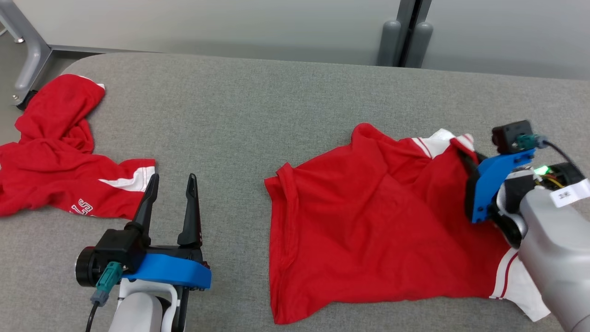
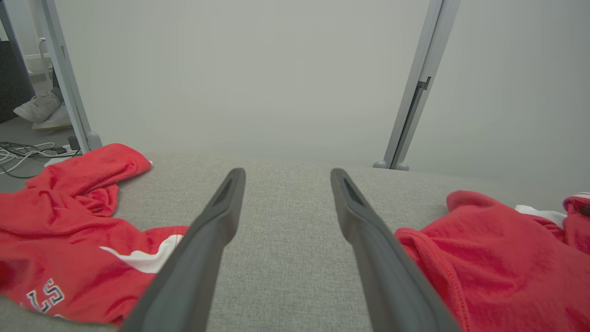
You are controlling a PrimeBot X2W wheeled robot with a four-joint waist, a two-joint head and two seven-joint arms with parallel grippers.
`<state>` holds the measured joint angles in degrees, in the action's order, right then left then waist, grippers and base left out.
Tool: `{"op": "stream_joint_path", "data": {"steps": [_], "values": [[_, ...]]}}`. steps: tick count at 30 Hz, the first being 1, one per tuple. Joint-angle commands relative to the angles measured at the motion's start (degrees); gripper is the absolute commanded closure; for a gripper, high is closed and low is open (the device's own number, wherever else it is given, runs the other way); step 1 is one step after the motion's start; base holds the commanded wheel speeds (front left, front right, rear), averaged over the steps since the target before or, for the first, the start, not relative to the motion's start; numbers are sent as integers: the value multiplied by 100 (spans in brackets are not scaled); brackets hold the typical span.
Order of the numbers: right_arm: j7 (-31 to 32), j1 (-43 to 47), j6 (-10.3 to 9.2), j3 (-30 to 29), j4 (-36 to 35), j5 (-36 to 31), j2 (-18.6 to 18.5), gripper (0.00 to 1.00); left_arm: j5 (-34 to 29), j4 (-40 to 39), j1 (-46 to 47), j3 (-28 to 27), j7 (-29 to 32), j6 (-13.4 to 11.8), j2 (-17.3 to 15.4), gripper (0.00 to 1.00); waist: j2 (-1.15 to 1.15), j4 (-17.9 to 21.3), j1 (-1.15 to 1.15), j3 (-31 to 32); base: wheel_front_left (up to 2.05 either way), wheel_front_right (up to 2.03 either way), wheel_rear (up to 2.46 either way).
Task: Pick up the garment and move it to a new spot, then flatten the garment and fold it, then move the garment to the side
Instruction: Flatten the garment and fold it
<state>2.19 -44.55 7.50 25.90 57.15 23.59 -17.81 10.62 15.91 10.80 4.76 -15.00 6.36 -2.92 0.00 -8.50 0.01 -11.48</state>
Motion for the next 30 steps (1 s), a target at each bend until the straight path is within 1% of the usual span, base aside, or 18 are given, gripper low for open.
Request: {"op": "stream_joint_path", "data": {"steps": [1,5,9,10,11,12,13,18,22,24,30], "values": [[-142,-204,-1,-107,127,50,-66,100,30,-10,104,28,-27,-15,5,0,0,-16,-1,-11,0,0,0],[-601,-595,0,-511,608,109,-49,100,27,5,135,50,-27,-7,5,0,0,-64,-1,-37,0,0,0],[-1230,-981,0,-803,1056,-88,13,100,41,2,180,69,-27,-7,5,0,0,-112,-1,-90,0,0,0],[-1306,-1015,0,-819,1180,-173,57,100,38,4,191,73,-27,-6,5,0,0,-120,-1,-104,0,0,0],[-1362,-1029,0,-837,1284,-226,104,95,49,8,202,78,-27,-7,5,0,0,-124,-1,-116,0,0,0],[-1419,-1069,0,-871,1363,-273,120,62,58,11,213,85,-27,-10,6,0,0,-127,-1,-125,0,0,0],[-1492,-1128,-1,-920,1402,-317,105,0,63,13,224,93,-27,-14,5,0,0,-129,-1,-132,0,0,0],[-1669,-1087,0,-1074,1536,-522,223,0,60,25,193,85,-27,-29,6,0,0,-72,-1,-85,0,0,0],[-1735,-939,0,-1238,1408,-438,279,0,-7,32,75,20,-27,-39,6,0,0,70,-1,43,0,0,0],[-1740,-843,0,-1307,1098,-404,274,0,-28,31,15,-7,-27,-35,6,0,0,162,-1,117,0,0,0],[-1742,-163,0,-1408,-239,-393,250,0,-131,34,-142,-160,-27,-12,5,0,0,437,-1,345,0,0,0]]}}
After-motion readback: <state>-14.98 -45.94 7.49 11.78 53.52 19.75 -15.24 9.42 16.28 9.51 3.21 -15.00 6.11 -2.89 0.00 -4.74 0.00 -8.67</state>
